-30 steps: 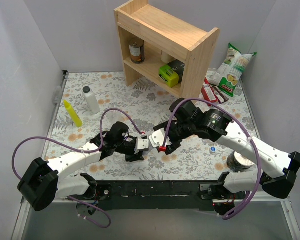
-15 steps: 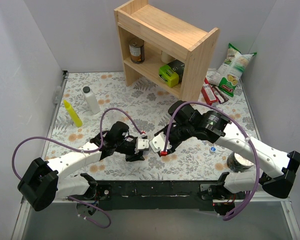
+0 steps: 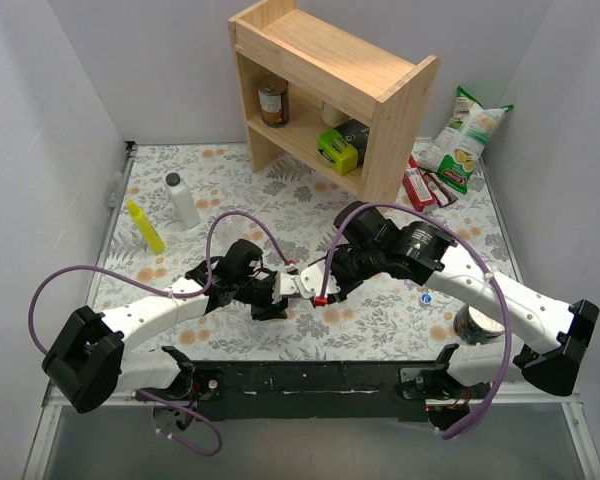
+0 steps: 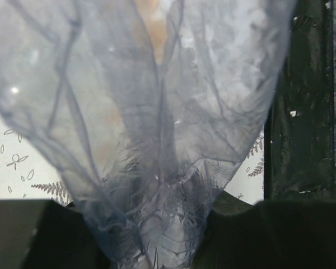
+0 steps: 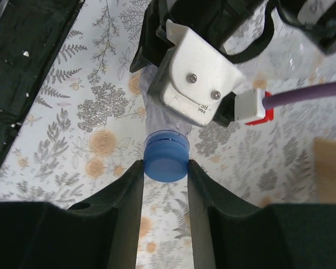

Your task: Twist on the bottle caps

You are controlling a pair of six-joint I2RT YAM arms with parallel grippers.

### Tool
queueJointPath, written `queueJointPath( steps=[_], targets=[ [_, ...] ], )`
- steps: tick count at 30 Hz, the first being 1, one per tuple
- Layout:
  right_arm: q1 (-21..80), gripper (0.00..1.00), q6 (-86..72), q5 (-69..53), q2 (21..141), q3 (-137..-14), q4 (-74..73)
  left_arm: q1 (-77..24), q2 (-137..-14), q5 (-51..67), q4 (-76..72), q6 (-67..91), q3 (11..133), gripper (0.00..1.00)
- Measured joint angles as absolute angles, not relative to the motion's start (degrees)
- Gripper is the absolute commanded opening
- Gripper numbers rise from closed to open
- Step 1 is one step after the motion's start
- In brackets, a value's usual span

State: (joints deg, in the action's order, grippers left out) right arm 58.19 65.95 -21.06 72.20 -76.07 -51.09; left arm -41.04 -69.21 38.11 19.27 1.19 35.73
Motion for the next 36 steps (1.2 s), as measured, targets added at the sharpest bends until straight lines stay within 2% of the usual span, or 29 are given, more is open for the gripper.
queueJointPath(
  steps=[5,10,14,17,21,24,28,32,36],
  targets=[
    [52.9,0.16,54.1,-24.3,78.0,-80.0,-52.2,-41.0,-69.6,33.0,18.6,2.7,35.8,0.00],
    [43.4,0.13,37.9,-35.3,84.9,-83.0,-50.8,-40.9,-69.4,24.1,15.8,6.3,35.7,0.00],
    [39.5,0.11,25.7,-40.5,86.2,-82.3,-47.2,-41.0,-69.4,21.0,14.5,7.3,35.8,0.00],
    [37.8,0.19,19.5,-42.5,87.0,-82.2,-45.2,-41.0,-69.4,20.0,14.8,7.5,36.4,0.00],
    [37.1,0.46,15.7,-42.6,87.6,-83.1,-44.8,-40.9,-69.4,19.5,15.6,7.7,37.2,0.00],
    [37.2,0.58,15.2,-42.1,87.6,-84.8,-45.5,-40.7,-69.5,19.9,15.8,7.3,38.0,0.00],
    [38.1,0.58,20.6,-40.2,86.8,-88.9,-46.9,-41.0,-69.5,23.0,16.1,4.5,40.9,0.00],
    [38.5,0.58,32.2,-36.5,80.6,-89.8,-50.2,-41.0,-68.7,25.1,18.1,1.8,42.3,0.00],
    [38.6,0.59,43.5,-32.8,67.5,-79.8,-49.3,-41.0,-66.5,28.0,21.8,0.2,42.8,0.00]
  ],
)
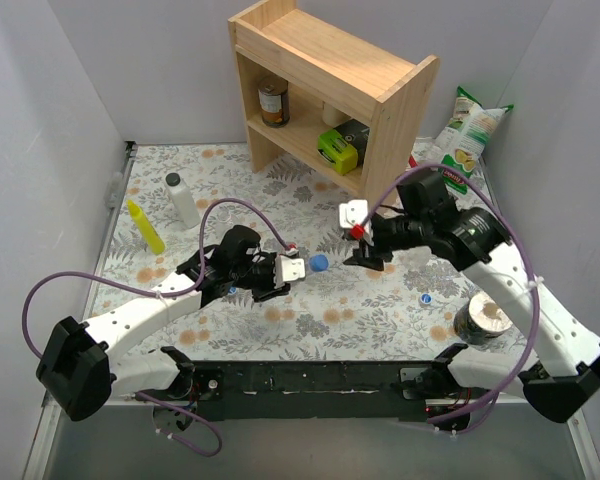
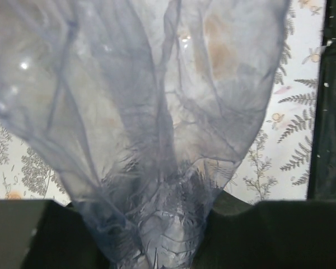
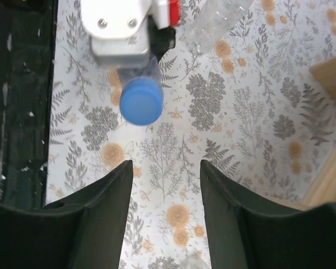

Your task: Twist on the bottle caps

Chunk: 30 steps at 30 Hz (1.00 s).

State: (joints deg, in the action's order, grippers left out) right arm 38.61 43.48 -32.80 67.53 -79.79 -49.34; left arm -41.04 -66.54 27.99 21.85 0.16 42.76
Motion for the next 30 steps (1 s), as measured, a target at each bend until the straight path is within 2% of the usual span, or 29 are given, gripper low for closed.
queueJointPath(
  steps=[8,16,22,30],
  targets=[
    [44.7,0.61,55.8,-29.2,65.2,-74.6,-47.9,-41.0,-66.4,31.4,25.5,-0.9,43.9,0.00],
    [49.8,0.59,60.5,-26.9,65.0,-72.2,-44.9,-41.0,-66.9,32.9,25.7,-2.0,45.9,0.00],
    [50.8,0.53,60.6,-26.9,65.1,-72.2,-42.6,-41.0,-67.3,33.4,25.8,-2.4,45.9,0.00],
    [50.9,0.33,60.8,-27.1,65.2,-72.2,-42.0,-41.0,-67.9,33.7,25.7,-2.7,45.9,0.00]
  ],
)
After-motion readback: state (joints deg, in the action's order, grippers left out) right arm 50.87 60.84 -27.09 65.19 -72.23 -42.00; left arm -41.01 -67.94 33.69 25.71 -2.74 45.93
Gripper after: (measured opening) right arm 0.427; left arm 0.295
